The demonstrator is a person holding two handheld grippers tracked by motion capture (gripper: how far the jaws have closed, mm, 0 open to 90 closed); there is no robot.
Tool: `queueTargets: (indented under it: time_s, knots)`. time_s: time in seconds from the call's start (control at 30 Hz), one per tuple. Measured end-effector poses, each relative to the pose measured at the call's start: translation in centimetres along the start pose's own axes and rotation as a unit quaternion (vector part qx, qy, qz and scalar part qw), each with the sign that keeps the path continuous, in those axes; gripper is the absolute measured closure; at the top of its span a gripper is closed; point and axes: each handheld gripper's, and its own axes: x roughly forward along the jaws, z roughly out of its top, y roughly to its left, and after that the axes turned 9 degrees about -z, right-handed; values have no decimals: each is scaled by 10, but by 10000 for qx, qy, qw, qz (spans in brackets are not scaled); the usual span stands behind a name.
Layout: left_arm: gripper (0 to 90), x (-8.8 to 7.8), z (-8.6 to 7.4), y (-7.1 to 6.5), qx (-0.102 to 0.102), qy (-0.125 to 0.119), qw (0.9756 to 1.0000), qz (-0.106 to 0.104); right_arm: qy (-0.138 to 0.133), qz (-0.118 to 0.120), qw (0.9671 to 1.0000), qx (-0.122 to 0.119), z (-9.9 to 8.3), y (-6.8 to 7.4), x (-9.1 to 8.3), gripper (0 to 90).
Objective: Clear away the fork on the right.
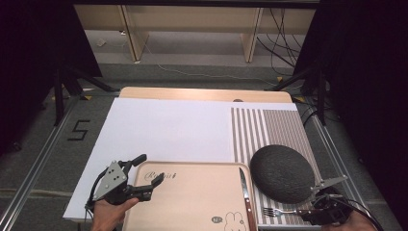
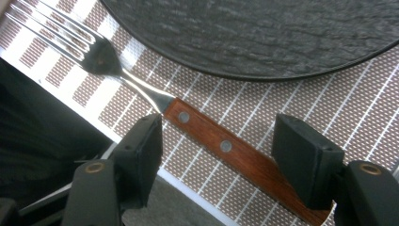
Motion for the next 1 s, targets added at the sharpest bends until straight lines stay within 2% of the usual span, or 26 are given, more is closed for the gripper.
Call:
queueTargets:
  time_s: [0.03,0.1,0.23,0.27,0.33,0.4,0.53,0.57,0.63,0.67,0.7,0.73,0.83,0.87,0.97,1.0]
  knots:
    - [175,1,-1,0,-39,-68,10000,-30,82,-60,9999,-41,1,-1,2,365]
    - [175,0,0,0,9,-1,10000,3,92,-136,9999,-55,0,-1,4,382]
    - [175,1,0,0,6,2,10000,1,109,-137,9998,-129,0,-1,3,403]
    - [175,1,0,0,5,-1,10000,2,83,-140,9995,-265,1,-1,3,413]
    - [175,0,0,0,32,5,10000,1,100,-148,9995,-253,2,2,3,432]
    - [175,0,0,0,7,-3,10000,6,96,-102,9989,-448,3,5,3,473]
    - [175,0,0,0,10,2,10000,7,131,-99,9988,-466,3,9,2,479]
    - [175,0,0,0,38,11,10000,4,231,-130,9978,-613,3,12,4,488]
    - [175,0,0,0,33,12,10000,4,249,-196,9974,-642,3,14,4,493]
    - [175,0,0,0,30,11,10000,6,248,-228,9967,-739,4,14,4,514]
    - [175,0,0,0,30,11,10000,6,248,-228,9967,-739,4,14,4,514]
    - [175,0,0,0,5,5,10000,11,272,-261,9964,-757,4,14,3,555]
    - [175,0,0,0,33,12,10000,9,390,-249,9971,-612,4,17,2,578]
    - [175,1,0,0,33,19,10000,10,278,-280,9954,-878,5,14,3,595]
    - [175,1,0,0,46,36,10000,8,325,-259,9954,-864,5,17,2,620]
    - [175,1,0,0,56,41,10000,3,297,-273,9943,-987,6,18,3,648]
